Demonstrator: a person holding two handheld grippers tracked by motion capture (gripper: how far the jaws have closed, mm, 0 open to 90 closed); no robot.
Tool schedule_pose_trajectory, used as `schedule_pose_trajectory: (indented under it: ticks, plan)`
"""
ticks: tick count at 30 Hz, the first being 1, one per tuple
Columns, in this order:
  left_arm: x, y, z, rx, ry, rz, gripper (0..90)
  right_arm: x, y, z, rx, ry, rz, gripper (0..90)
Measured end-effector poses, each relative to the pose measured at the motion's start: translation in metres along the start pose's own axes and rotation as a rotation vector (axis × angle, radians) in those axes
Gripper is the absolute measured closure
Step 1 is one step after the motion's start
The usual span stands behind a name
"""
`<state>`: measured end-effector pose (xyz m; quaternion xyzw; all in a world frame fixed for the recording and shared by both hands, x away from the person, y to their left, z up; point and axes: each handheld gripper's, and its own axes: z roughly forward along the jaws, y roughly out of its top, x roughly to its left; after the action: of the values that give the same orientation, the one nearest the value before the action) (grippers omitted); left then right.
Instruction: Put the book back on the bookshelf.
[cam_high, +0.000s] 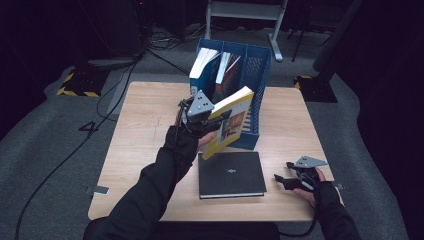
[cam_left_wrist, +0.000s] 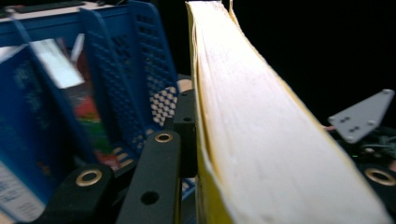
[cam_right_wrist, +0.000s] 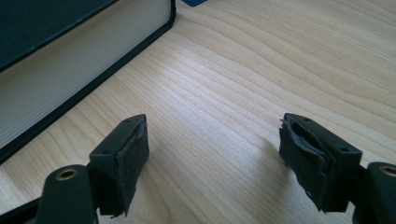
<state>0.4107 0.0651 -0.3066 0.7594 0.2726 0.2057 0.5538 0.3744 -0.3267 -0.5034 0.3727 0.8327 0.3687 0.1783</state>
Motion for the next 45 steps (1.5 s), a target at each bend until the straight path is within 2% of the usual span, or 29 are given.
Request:
schedule_pose_trajectory:
  ticks: [4,9,13,18,23,24,26,27,31,35,37,40,42,45]
  plan:
    - [0.007,0.007,0.003,-0.002,0.025,-0.033,74.9,0.0,0.0,0.0,0.0,-0.002,0.002,24.3]
    - [0.009,0.017,-0.001,-0.02,0.025,-0.06,75.0,0.0,0.0,0.0,0.0,0.001,0.007,24.4]
    - [0.008,0.025,-0.009,-0.035,0.057,-0.041,75.1,0.0,0.0,0.0,-0.002,-0.001,0.01,24.4]
    - [0.011,0.034,-0.008,-0.042,0.086,-0.054,75.1,0.0,0.0,0.0,0.0,-0.004,0.012,24.4]
    - [0.016,0.042,0.012,-0.027,0.152,-0.075,75.2,0.0,0.0,0.0,0.001,0.0,0.016,24.4]
    - [0.016,0.042,0.012,-0.027,0.152,-0.075,75.1,0.0,0.0,0.0,0.001,0.0,0.016,24.4]
    - [0.02,0.044,0.027,-0.012,0.183,-0.1,75.2,0.0,0.0,0.0,0.0,-0.005,0.012,24.4]
    - [0.02,0.044,0.027,-0.012,0.183,-0.1,75.2,0.0,0.0,0.0,0.0,-0.005,0.012,24.4]
    - [0.021,0.044,0.045,0.0,0.215,-0.135,75.1,0.0,-0.001,0.0,-0.001,-0.005,0.011,24.8]
    - [0.022,0.046,0.06,-0.009,0.267,-0.164,75.2,0.0,-0.001,0.0,-0.002,-0.003,0.011,24.7]
    - [0.023,0.048,0.068,0.001,0.306,-0.167,75.2,0.0,-0.001,0.0,-0.002,-0.002,0.012,24.7]
    - [0.025,0.05,0.076,0.016,0.336,-0.157,75.2,0.001,-0.001,-0.001,-0.002,-0.005,0.006,25.2]
    - [0.026,0.052,0.083,0.015,0.358,-0.168,75.2,0.0,-0.001,-0.001,-0.002,-0.004,0.006,25.2]
    - [0.028,0.053,0.092,0.023,0.369,-0.168,75.2,0.001,-0.001,-0.001,-0.004,-0.004,0.007,25.4]
